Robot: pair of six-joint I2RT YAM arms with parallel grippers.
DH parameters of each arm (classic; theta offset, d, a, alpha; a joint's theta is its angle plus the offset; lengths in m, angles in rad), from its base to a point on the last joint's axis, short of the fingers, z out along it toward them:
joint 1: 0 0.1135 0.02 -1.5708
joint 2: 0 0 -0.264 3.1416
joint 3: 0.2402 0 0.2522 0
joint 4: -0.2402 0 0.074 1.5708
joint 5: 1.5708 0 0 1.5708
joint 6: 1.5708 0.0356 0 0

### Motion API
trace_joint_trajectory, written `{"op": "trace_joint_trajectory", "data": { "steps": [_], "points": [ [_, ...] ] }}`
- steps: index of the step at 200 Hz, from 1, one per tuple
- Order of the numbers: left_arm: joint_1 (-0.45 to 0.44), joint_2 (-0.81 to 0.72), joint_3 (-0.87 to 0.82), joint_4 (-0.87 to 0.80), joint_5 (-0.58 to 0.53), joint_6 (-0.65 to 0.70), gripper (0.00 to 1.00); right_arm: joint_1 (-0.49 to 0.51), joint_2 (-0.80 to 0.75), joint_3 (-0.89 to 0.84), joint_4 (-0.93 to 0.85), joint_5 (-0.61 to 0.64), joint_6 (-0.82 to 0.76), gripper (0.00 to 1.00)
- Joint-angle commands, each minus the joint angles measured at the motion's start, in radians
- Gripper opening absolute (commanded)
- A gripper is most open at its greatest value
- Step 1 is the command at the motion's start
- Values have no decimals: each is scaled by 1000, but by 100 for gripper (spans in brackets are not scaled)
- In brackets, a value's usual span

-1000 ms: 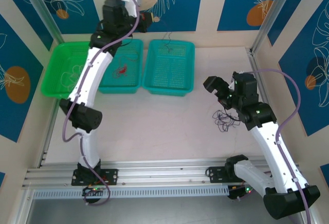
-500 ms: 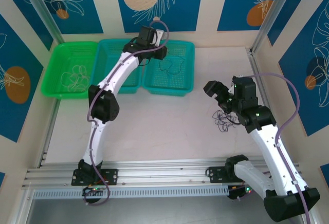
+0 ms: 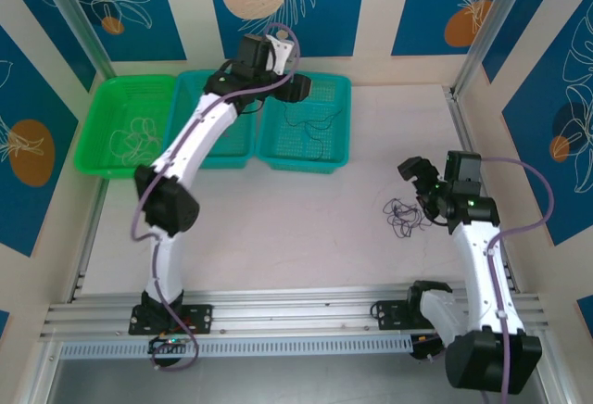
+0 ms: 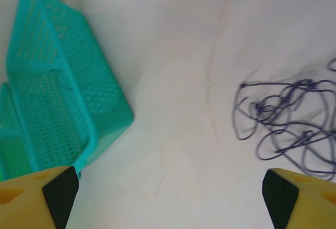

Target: Untangle the cables

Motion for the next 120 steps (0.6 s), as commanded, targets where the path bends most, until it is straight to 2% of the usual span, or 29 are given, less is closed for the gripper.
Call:
{"op": "trace_joint_trajectory", "data": {
  "steps": [1, 41, 71, 97, 114, 120],
  "points": [
    [-56, -250, -207, 173, 79, 31, 80, -57, 76, -28, -44, -25, -51, 92],
    [-95, -619, -718, 402, 87, 19, 82, -103, 285, -36, -45, 31, -80, 92],
    [-105, -826, -1032, 478, 30, -19, 94, -107, 483, -21, 6, -43, -101, 86],
    [-106, -895, -1191, 495, 6, -92, 96, -104, 616, -25, 86, -127, -98, 57],
    [-107, -922, -1251, 526, 19, -136, 97, -103, 647, -29, 108, -127, -98, 11],
    [-107, -929, -1263, 533, 20, -143, 97, -103, 643, -33, 110, -120, -97, 2]
  ]
}}
